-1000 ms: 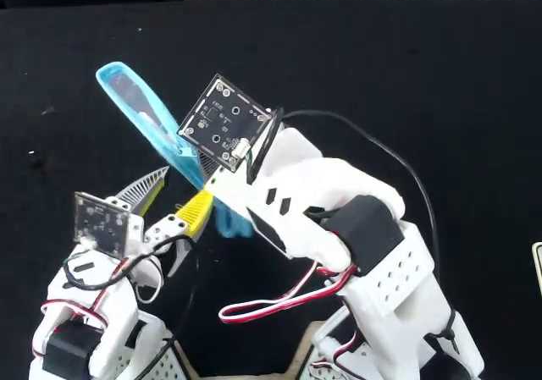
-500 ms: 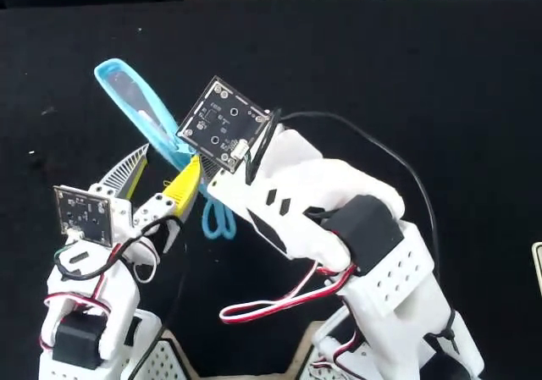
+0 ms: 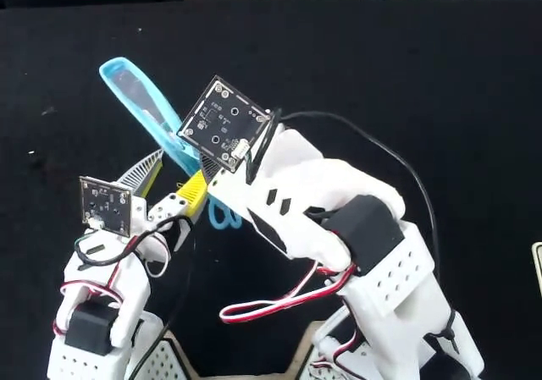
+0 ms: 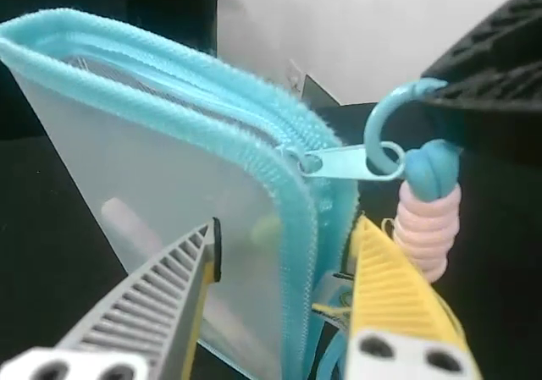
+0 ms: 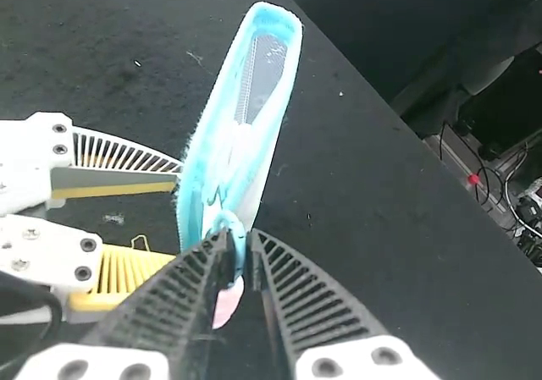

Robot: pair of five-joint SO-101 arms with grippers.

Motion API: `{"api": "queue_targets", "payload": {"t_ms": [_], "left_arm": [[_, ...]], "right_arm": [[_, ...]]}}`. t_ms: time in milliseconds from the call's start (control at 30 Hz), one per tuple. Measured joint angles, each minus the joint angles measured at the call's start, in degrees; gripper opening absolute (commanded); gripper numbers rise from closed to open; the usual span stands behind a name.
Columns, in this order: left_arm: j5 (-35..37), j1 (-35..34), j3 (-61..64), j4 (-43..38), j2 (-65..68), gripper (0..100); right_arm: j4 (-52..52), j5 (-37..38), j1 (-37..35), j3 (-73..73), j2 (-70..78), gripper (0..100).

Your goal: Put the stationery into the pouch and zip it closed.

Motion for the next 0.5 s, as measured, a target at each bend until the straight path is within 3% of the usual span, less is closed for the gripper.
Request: {"api": "queue_targets", "payload": {"t_ms": [200, 500], "left_arm": [[-2.90, 1.67, 0.00, 0.00, -0.18, 3], [-7.65, 7.30, -1.76, 2.55, 0.26, 3]], "right_arm": [[0.00, 0.00, 0.00, 0.00, 0.00, 1.2], [0.00, 0.00, 0.00, 0.00, 0.00, 1.2]]}}
